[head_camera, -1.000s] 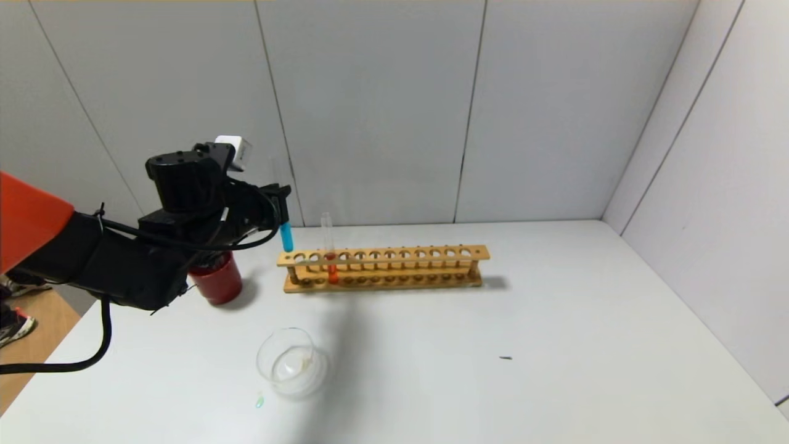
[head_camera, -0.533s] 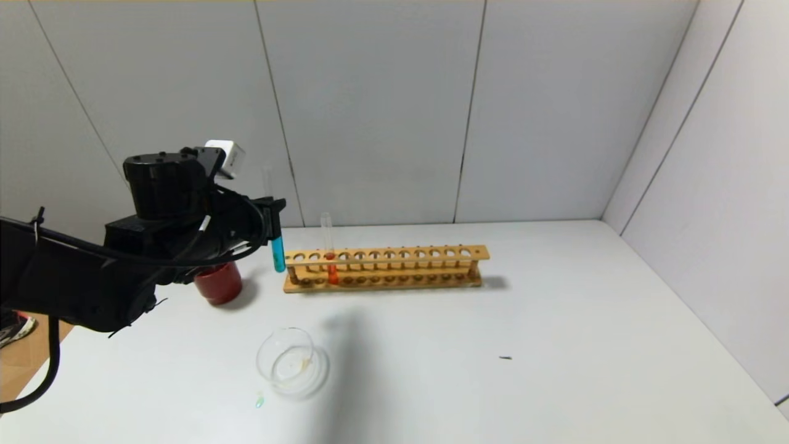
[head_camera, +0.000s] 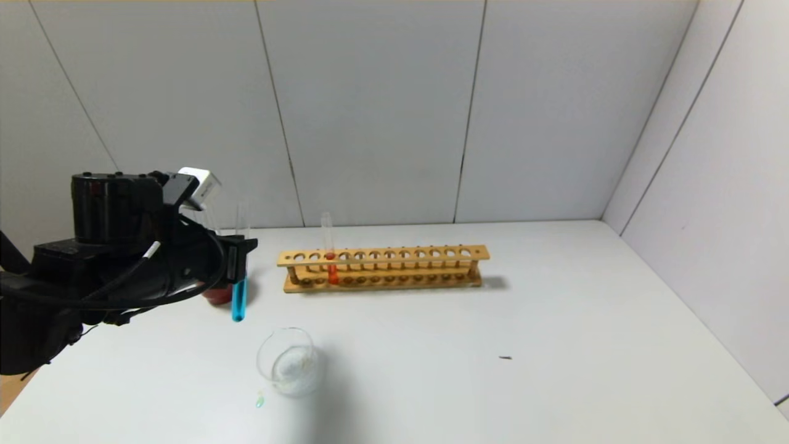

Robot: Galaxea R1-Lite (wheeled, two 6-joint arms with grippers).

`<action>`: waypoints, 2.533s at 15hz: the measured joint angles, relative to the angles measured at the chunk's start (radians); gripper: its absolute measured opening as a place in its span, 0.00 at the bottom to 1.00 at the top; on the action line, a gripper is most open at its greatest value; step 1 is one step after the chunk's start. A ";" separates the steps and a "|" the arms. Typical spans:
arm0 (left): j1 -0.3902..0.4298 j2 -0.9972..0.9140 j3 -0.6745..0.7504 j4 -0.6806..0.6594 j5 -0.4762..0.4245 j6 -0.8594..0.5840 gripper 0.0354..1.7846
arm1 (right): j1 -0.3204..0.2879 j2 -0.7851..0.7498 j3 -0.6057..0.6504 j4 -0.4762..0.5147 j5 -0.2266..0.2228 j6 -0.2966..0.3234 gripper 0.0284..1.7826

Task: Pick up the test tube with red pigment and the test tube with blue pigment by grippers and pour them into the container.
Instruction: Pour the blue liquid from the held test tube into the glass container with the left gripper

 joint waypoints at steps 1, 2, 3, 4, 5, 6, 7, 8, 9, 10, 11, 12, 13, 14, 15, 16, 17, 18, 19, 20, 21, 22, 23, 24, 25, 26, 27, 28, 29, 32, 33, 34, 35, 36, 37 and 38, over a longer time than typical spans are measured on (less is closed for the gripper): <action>0.001 -0.029 0.000 0.062 -0.002 0.006 0.15 | 0.000 0.000 0.000 0.000 0.000 0.000 0.96; 0.001 -0.053 0.000 0.117 -0.003 0.009 0.15 | 0.000 0.000 0.000 0.000 0.000 0.000 0.96; 0.000 -0.071 0.001 0.148 -0.003 0.011 0.15 | 0.000 0.000 0.000 0.000 0.000 0.000 0.96; 0.000 -0.089 0.003 0.180 -0.003 0.019 0.15 | 0.000 0.000 0.000 0.000 0.000 0.000 0.96; 0.000 -0.102 0.003 0.220 -0.004 0.030 0.15 | 0.000 0.000 0.000 0.000 0.000 0.000 0.96; -0.005 -0.113 0.006 0.257 -0.006 0.045 0.15 | 0.000 0.000 0.000 0.000 0.000 0.000 0.96; -0.016 -0.125 0.015 0.279 -0.005 0.056 0.15 | 0.000 0.000 0.000 0.000 0.000 0.000 0.96; -0.032 -0.135 0.030 0.291 -0.006 0.061 0.15 | 0.000 0.000 0.000 0.000 0.000 0.000 0.96; -0.047 -0.140 0.046 0.292 -0.006 0.061 0.15 | 0.000 0.000 0.000 0.000 0.000 0.000 0.96; -0.058 -0.142 0.060 0.295 -0.005 0.062 0.15 | 0.000 0.000 0.000 0.000 0.000 0.000 0.96; -0.064 -0.142 0.069 0.306 -0.005 0.063 0.15 | 0.000 0.000 0.000 0.000 0.000 0.000 0.96; -0.067 -0.141 0.070 0.335 -0.004 0.072 0.15 | 0.000 0.000 0.000 0.000 0.000 0.000 0.96; -0.069 -0.142 0.063 0.383 -0.004 0.087 0.15 | 0.000 0.000 0.000 0.000 0.000 0.000 0.96; -0.069 -0.146 0.051 0.449 -0.004 0.109 0.15 | 0.000 0.000 0.000 0.000 0.000 0.000 0.96; -0.070 -0.152 0.038 0.514 -0.003 0.126 0.15 | 0.000 0.000 0.000 0.000 0.000 0.000 0.96; -0.071 -0.158 0.027 0.565 -0.001 0.139 0.15 | 0.000 0.000 0.000 0.000 0.000 0.000 0.96; -0.072 -0.161 0.021 0.586 0.001 0.152 0.15 | 0.000 0.000 0.000 0.000 0.000 0.000 0.96; -0.072 -0.163 0.015 0.605 0.003 0.158 0.15 | 0.000 0.000 0.000 0.000 0.000 0.000 0.96; -0.072 -0.163 0.006 0.632 0.003 0.161 0.15 | 0.000 0.000 0.000 0.000 0.000 0.000 0.96; -0.072 -0.163 -0.004 0.655 0.003 0.162 0.15 | 0.000 0.000 0.000 0.000 0.001 0.000 0.96; -0.073 -0.161 -0.010 0.673 0.005 0.166 0.15 | 0.000 0.000 0.000 0.000 0.000 0.000 0.96; -0.073 -0.159 -0.016 0.695 0.006 0.183 0.15 | 0.000 0.000 0.000 0.000 0.000 0.000 0.96; -0.073 -0.156 -0.020 0.722 0.008 0.211 0.15 | 0.000 0.000 0.000 0.000 0.000 0.000 0.96; -0.073 -0.153 -0.026 0.735 0.009 0.229 0.15 | 0.000 0.000 0.000 0.000 0.000 0.000 0.96; -0.073 -0.147 -0.032 0.746 0.011 0.233 0.15 | 0.000 0.000 0.000 0.000 0.000 0.000 0.96; -0.073 -0.136 -0.041 0.766 0.018 0.235 0.15 | 0.000 0.000 0.000 0.000 0.000 0.000 0.96; -0.073 -0.122 -0.049 0.783 0.025 0.237 0.15 | 0.000 0.000 0.000 0.000 0.000 0.000 0.96; -0.073 -0.106 -0.055 0.791 0.033 0.252 0.15 | 0.000 0.000 0.000 0.000 0.000 0.000 0.96; -0.073 -0.090 -0.060 0.798 0.040 0.284 0.15 | 0.000 0.000 0.000 0.000 0.000 0.000 0.96; -0.073 -0.035 -0.093 0.853 0.056 0.319 0.15 | 0.000 0.000 0.000 0.000 0.000 0.000 0.96; -0.073 -0.016 -0.113 0.865 0.057 0.320 0.15 | 0.000 0.000 0.000 0.000 0.000 0.000 0.96; -0.073 0.002 -0.132 0.886 0.057 0.320 0.15 | 0.000 0.000 0.000 0.000 0.000 0.000 0.96; -0.073 0.021 -0.156 0.921 0.058 0.321 0.15 | 0.000 0.000 0.000 0.000 0.000 0.000 0.96; -0.075 0.039 -0.177 0.959 0.059 0.320 0.15 | 0.000 0.000 0.000 0.000 0.000 0.000 0.96; -0.076 0.057 -0.198 0.990 0.059 0.320 0.15 | 0.000 0.000 0.000 0.000 0.000 0.000 0.96; -0.078 0.077 -0.216 1.013 0.059 0.320 0.15 | 0.000 0.000 0.000 0.000 0.000 0.000 0.96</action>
